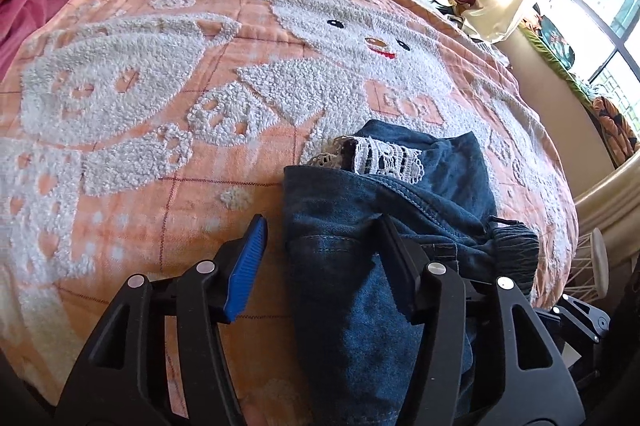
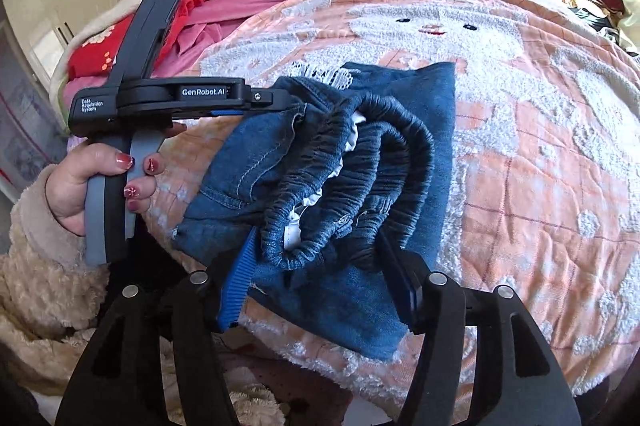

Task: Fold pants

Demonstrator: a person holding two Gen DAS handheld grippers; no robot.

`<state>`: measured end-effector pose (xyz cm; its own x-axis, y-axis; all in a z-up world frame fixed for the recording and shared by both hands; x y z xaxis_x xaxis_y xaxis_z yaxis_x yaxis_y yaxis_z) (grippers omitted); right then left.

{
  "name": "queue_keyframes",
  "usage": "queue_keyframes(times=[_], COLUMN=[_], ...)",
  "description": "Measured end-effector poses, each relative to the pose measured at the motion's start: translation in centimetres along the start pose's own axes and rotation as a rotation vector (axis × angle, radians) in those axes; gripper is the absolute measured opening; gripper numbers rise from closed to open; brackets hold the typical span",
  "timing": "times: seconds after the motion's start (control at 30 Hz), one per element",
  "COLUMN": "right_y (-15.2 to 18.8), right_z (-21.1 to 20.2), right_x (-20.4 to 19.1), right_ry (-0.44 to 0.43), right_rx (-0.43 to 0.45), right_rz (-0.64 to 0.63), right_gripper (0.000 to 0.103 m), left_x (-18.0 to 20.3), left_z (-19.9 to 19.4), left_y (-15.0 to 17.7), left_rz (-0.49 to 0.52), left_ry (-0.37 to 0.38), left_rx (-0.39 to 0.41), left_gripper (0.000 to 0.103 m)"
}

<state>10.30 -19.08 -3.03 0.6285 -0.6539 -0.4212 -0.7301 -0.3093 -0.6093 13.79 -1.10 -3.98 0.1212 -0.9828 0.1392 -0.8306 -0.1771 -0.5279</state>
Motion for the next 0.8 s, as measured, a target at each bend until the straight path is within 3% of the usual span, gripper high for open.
queue_keyframes(times=[0.07,0.4,0.8], right_y=[0.0,-1.0,-1.6], right_z=[-1.0,-4.7,-4.9], right_x=[0.1,1.9,3.1], right_ry=[0.014,0.094,0.143], right_rx=[0.029,0.145,0.151], right_rz=[0.005,0.037,0.052], right_gripper=[0.074,0.074,0.074], left_x=[0.1,0.8,1.3], left_z=[-0.5,-3.2,-5.0], left_y=[0.0,0.0,0.8], left_rz=[0.003,0.015,0.04], left_ry=[0.0,0.0,-0.01], left_rx=[0.008,0.062,0.093], left_gripper=[0.05,0.059,0.073])
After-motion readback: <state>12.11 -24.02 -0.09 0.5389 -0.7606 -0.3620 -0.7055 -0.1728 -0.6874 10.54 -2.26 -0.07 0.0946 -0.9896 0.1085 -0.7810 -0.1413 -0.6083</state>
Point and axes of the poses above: each gripper's, at about its wrist camera, not at the fingertips, and z roughly the way its jaws point, x to its right, y to its underside, the point moved 3 cm from there along z, roughly the way its jaws point, and after that the axes turned 12 degrees about -y, right-handed, at the moved point
